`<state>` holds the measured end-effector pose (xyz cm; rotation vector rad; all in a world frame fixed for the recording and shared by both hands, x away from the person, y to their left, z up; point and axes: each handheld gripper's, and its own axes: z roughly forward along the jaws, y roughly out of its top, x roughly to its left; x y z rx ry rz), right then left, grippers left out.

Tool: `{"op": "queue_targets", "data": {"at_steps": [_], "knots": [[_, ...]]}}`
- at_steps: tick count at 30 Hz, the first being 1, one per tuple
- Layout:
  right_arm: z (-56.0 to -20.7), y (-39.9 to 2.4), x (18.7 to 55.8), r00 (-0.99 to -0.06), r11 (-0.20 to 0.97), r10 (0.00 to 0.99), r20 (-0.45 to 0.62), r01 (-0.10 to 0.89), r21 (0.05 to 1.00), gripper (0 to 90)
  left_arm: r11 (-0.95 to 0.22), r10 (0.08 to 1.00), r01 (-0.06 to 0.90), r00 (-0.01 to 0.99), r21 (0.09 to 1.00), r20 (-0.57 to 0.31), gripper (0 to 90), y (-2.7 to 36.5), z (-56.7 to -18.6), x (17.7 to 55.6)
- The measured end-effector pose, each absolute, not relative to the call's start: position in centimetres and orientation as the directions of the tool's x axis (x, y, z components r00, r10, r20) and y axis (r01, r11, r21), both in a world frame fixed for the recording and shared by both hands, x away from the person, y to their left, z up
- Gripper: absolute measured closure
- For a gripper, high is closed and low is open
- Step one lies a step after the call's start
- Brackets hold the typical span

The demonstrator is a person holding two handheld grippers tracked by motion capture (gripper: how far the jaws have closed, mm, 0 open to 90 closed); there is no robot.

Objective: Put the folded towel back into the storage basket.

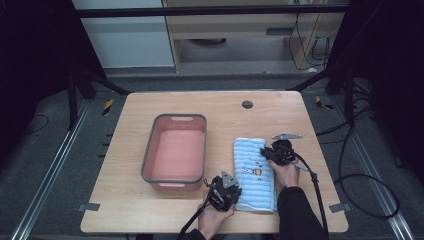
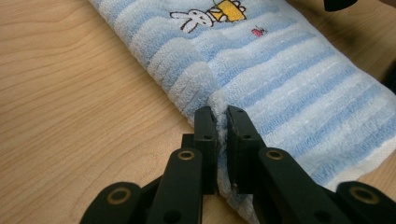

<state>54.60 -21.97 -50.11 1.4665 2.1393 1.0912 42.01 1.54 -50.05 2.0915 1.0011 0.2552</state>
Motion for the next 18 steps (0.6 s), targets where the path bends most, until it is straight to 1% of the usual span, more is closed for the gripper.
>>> {"op": "queue_targets", "data": {"at_steps": [3, 8, 9, 16, 18], "knots": [[-50.0, -22.2, 54.5, -0.414, 0.153, 0.894, 0.172, 0.643, 0.75, 79.9, -0.376, 0.726, 0.567, 0.671, 0.733, -0.148, 84.7, 1.6, -50.0, 42.1], [-48.4, -22.3, 53.7, -0.437, 0.165, 0.888, 0.143, 0.594, 0.787, 80.1, -0.359, 0.711, 0.552, 0.684, 0.752, -0.162, 85.2, 2.1, -49.2, 41.9], [-48.4, -22.3, 53.7, -0.437, 0.165, 0.888, 0.143, 0.594, 0.787, 80.1, -0.358, 0.708, 0.546, 0.687, 0.757, -0.161, 85.2, 2.2, -49.0, 41.8], [-45.4, -22.2, 52.2, -0.451, 0.154, 0.884, 0.123, 0.53, 0.834, 80.1, -0.348, 0.69, 0.502, 0.709, 0.792, -0.147, 85.2, 2.9, -46.7, 41.1], [-45.2, -22.2, 52.2, -0.451, 0.151, 0.884, 0.123, 0.524, 0.838, 80.1, -0.343, 0.687, 0.492, 0.712, 0.801, -0.143, 85.1, 3.1, -46.2, 40.9]]}}
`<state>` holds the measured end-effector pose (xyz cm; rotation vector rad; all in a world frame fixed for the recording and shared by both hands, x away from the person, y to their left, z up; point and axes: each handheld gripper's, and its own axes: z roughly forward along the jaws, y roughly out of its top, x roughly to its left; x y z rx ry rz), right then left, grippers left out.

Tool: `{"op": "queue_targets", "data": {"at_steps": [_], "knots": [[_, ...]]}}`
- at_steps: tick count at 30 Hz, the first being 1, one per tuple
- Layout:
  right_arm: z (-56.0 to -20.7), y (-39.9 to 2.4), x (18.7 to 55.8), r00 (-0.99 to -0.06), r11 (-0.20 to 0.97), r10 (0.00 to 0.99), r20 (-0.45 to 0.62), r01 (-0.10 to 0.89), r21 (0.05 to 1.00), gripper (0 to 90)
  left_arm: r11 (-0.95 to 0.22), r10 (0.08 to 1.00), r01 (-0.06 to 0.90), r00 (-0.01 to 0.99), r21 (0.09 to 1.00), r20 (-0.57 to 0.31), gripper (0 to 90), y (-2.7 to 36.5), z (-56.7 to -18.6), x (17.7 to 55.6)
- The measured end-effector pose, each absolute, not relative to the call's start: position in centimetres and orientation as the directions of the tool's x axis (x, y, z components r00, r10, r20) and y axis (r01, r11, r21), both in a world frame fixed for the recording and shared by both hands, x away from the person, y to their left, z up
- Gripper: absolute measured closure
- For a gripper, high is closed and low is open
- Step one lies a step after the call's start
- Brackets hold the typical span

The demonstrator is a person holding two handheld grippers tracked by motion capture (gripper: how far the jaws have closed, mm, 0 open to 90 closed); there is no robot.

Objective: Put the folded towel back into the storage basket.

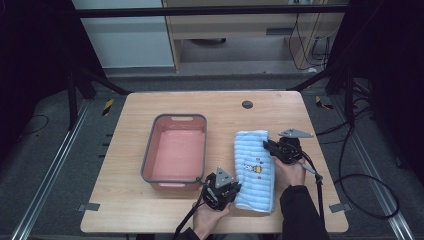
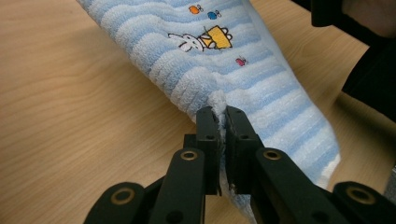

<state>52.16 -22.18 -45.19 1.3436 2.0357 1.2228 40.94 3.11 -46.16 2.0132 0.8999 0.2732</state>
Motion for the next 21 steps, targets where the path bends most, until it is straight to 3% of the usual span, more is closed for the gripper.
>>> {"op": "queue_targets", "data": {"at_steps": [21], "knots": [[-38.7, -19.7, 51.3, -0.472, 0.145, 0.879, 0.073, 0.409, 0.901, 80.1, -0.331, 0.711, 0.406, 0.701, 0.852, -0.057, 85.2, 6.4, -39.5, 40.7]]}}
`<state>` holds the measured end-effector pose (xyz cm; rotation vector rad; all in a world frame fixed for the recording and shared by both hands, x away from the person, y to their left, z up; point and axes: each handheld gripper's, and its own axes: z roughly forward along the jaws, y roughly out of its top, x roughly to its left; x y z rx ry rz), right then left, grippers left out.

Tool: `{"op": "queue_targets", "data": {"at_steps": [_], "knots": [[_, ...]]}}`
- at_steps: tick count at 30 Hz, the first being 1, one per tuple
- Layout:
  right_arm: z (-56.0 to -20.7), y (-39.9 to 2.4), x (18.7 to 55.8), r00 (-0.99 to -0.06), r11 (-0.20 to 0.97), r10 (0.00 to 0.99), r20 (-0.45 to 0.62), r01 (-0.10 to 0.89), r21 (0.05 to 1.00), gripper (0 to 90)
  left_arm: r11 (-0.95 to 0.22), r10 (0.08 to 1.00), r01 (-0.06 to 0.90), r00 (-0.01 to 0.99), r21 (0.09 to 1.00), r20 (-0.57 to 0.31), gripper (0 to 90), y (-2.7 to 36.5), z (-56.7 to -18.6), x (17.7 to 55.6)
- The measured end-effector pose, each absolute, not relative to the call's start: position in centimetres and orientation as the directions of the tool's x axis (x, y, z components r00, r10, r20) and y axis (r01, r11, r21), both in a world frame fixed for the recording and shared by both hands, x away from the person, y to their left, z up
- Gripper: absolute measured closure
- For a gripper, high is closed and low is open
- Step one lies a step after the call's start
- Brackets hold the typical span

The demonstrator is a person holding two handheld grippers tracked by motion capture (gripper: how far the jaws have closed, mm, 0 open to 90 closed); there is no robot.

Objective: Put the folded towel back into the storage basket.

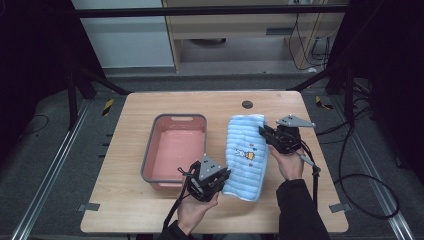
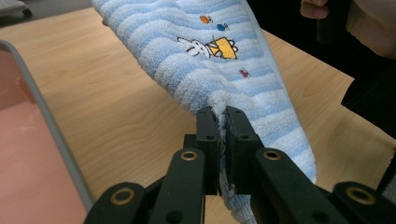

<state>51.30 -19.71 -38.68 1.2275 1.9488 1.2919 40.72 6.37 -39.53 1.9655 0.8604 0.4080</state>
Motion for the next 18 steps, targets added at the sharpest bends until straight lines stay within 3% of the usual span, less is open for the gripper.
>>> {"op": "queue_targets", "data": {"at_steps": [18], "knots": [[-33.4, -17.2, 51.7, -0.481, 0.141, 0.876, 0.05, 0.353, 0.925, 80.1, -0.307, 0.732, 0.374, 0.681, 0.875, -0.034, 85.2, 8.5, -36.2, 41.2]]}}
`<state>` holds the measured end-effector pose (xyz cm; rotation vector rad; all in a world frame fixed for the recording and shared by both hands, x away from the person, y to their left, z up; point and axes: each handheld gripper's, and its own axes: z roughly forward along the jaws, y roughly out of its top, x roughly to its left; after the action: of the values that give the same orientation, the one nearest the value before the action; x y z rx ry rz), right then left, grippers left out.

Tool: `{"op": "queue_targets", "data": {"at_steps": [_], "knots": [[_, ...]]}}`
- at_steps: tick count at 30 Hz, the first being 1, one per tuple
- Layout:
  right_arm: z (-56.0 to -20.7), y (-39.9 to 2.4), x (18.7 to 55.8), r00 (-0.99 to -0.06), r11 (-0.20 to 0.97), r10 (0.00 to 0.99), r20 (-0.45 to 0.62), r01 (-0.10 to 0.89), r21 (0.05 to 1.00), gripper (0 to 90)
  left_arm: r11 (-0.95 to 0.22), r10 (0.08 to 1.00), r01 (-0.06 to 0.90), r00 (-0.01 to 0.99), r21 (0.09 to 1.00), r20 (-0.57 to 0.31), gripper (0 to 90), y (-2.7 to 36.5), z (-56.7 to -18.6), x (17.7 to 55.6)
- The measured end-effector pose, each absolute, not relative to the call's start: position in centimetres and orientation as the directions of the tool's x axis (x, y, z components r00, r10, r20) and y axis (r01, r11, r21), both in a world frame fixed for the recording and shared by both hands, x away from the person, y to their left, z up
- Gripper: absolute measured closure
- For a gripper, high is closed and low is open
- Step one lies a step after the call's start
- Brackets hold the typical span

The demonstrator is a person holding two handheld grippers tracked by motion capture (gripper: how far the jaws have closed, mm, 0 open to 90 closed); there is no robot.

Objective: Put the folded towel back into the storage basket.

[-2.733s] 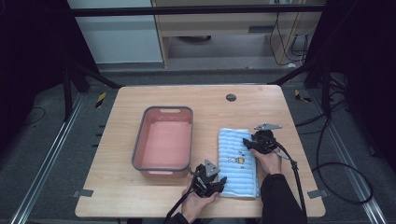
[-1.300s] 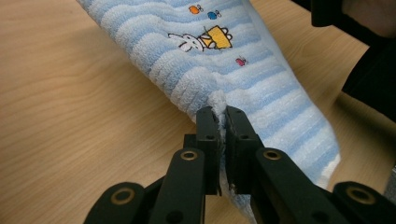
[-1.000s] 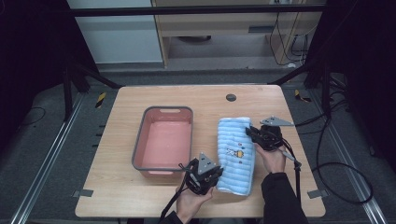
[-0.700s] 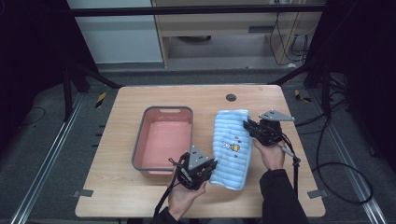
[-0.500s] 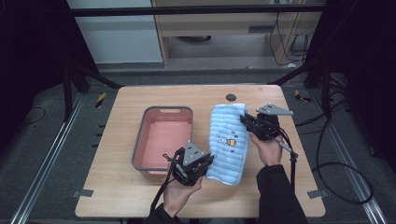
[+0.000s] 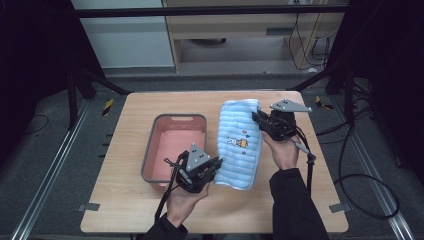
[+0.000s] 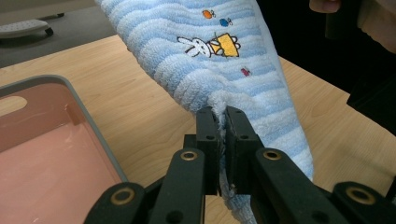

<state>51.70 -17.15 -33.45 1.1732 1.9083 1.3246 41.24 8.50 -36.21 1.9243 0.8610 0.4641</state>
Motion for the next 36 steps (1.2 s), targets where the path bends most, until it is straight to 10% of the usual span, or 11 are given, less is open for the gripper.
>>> {"op": "queue_targets", "data": {"at_steps": [36], "knots": [[-30.0, -8.5, 54.3, -0.556, 0.157, 0.831, 0.028, 0.283, 0.946, 80.0, -0.199, 0.802, 0.347, 0.595, 0.917, -0.052, 85.1, 16.9, -33.1, 41.5]]}}
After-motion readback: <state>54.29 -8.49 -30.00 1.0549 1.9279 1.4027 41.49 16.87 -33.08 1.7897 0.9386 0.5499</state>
